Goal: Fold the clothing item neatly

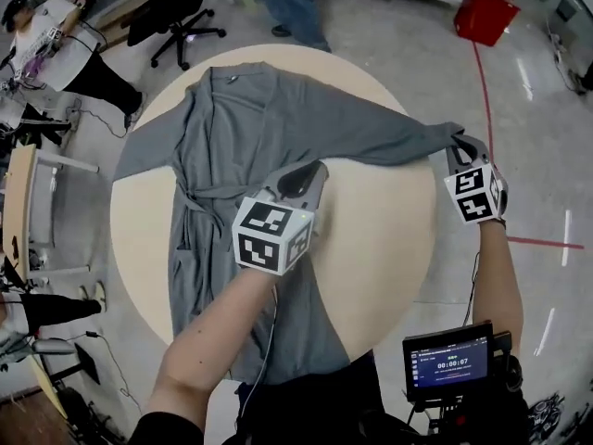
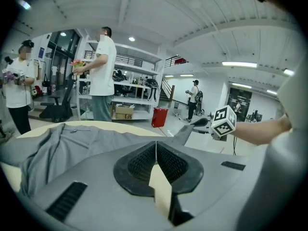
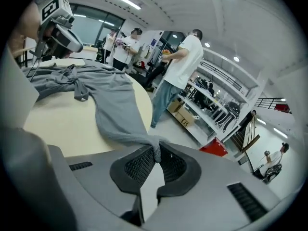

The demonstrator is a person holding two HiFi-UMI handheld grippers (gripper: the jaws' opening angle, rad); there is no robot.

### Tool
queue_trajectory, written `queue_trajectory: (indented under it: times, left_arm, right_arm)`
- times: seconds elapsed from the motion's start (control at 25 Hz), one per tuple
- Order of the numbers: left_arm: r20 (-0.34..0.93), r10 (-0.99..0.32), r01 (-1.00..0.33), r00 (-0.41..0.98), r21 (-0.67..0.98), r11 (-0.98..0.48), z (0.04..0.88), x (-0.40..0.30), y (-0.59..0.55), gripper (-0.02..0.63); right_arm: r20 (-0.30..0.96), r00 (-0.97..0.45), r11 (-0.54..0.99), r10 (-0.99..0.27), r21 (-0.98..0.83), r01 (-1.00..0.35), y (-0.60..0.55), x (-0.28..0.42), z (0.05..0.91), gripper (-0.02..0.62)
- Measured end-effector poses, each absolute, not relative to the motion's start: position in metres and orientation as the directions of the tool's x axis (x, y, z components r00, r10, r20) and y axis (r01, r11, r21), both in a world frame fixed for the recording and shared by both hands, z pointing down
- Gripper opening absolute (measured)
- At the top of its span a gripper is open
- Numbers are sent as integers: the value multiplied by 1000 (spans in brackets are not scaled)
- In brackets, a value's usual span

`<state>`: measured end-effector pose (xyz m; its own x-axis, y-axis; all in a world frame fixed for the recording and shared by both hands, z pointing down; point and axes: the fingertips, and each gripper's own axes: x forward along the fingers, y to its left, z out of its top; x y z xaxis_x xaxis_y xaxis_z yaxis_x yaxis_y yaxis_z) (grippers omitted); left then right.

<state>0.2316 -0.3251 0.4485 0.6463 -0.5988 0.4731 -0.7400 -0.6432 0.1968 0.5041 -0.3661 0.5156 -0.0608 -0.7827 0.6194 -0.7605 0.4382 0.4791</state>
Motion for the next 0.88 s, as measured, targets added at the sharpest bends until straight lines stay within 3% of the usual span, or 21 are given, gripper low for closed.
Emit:
queue_trajectory:
  times: [0.36,0.88]
  left_arm:
    - [362,-764,-844,534,181,-504,410,34,-335,-6]
    - [330,-833,-887,444,294,-357,429,-182,-330,-6]
  right_arm:
    - [580,-24,453,-814,608,-652,-411,362,450,26]
    - [612,-98,559,-785,631,-537,-497,101,428,26]
